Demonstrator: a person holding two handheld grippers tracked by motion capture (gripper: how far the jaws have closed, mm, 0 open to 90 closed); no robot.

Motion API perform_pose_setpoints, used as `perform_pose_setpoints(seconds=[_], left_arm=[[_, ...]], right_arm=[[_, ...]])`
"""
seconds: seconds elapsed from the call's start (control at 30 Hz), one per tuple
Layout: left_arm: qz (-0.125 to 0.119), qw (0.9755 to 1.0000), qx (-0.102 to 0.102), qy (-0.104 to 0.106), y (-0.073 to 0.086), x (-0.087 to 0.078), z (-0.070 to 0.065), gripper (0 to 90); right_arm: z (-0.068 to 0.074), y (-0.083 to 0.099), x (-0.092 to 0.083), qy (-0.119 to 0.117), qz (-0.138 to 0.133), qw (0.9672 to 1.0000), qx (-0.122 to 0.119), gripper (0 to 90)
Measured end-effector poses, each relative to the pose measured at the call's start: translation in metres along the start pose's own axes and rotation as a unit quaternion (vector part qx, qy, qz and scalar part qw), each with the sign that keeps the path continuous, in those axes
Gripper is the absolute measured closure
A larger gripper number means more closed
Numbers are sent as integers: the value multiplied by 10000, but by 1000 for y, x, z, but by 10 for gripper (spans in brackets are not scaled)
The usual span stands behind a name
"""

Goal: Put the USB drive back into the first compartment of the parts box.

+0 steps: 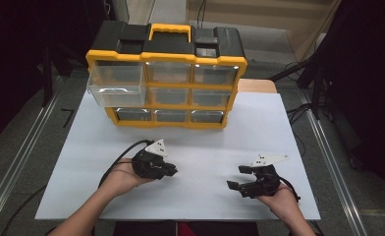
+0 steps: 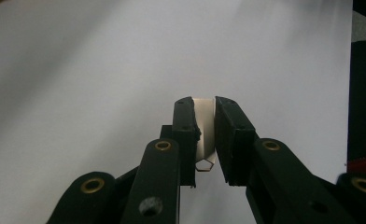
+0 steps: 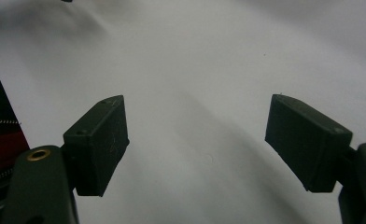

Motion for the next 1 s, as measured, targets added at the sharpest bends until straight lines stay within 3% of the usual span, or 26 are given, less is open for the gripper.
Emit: perform_pose_setpoints(seconds=[0.27, 0.43, 0.57, 1.0], left_arm=[[-117, 9999, 102, 22, 5, -18, 5, 798], [-92, 9999, -75, -1, 7, -28, 10, 798], [-130, 9999, -97, 10, 10, -34, 14, 798], [4, 9999, 84, 70, 14, -52, 15, 799]], right_arm=[[0, 0, 0, -22, 8, 10000, -3, 193], [0, 1, 1, 38, 73, 10000, 6, 193], [0, 0, 1, 18, 56, 10000, 10, 193], [0, 0, 1, 12, 69, 10000, -1, 193]])
Point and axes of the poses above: each handheld gripper's, and its own axes: x roughly forward along the jaws, y roughly out of its underside, z roughly to its left, the point moved 2 cm from there along x, roughly forward along the jaws, and after that the axes turned 11 degrees about x, right-handed, at the moved point
